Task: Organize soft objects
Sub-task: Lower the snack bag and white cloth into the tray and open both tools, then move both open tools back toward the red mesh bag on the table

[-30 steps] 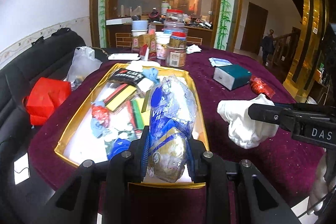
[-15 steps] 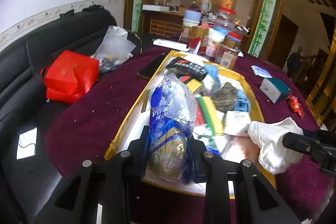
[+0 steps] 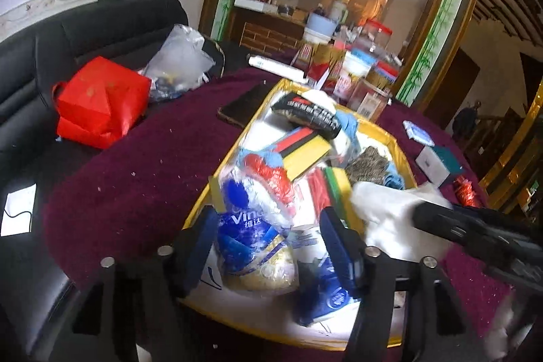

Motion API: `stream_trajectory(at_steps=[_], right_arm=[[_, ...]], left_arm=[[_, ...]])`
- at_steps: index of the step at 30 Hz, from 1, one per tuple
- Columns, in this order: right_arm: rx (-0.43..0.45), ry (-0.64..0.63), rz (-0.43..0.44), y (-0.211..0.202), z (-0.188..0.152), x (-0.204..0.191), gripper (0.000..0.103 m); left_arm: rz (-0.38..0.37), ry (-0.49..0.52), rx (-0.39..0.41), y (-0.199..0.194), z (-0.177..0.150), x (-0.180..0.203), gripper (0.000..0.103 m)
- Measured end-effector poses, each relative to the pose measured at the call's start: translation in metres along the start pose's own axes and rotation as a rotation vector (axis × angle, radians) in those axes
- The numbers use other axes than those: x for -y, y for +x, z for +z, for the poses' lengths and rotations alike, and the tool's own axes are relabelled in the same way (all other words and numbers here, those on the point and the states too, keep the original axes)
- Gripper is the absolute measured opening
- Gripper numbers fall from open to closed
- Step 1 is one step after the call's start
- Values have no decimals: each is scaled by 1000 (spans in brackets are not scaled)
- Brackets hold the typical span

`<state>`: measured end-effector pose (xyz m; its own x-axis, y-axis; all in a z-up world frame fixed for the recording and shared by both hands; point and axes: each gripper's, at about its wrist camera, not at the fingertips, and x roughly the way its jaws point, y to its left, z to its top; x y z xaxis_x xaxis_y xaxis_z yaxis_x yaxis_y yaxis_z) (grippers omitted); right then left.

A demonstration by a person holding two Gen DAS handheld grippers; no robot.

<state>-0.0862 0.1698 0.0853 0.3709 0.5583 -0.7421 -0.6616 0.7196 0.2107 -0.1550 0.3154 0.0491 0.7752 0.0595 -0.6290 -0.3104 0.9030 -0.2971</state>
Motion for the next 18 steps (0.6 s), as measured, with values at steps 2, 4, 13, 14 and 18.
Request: stream_trajectory(at_steps=[2,4,13,14,18], right_arm=[[-6,2,-5,9,4,-1,27],[-14,8,-14,19,5,0,27],[8,30,-50,15,1,12,56],[19,27,-52,10,1,13,58],[73,42,-53,-15,-1,22,71]], left_arm=[[-20,-14,30,-11,1,-1,70],[-32,-26,65,-24,4,-5,73],[-30,-52,141,-48,10,-5,78],[-32,-50,140,-49,9,-3,79],[-46,-34,130,-50,6,10,81]])
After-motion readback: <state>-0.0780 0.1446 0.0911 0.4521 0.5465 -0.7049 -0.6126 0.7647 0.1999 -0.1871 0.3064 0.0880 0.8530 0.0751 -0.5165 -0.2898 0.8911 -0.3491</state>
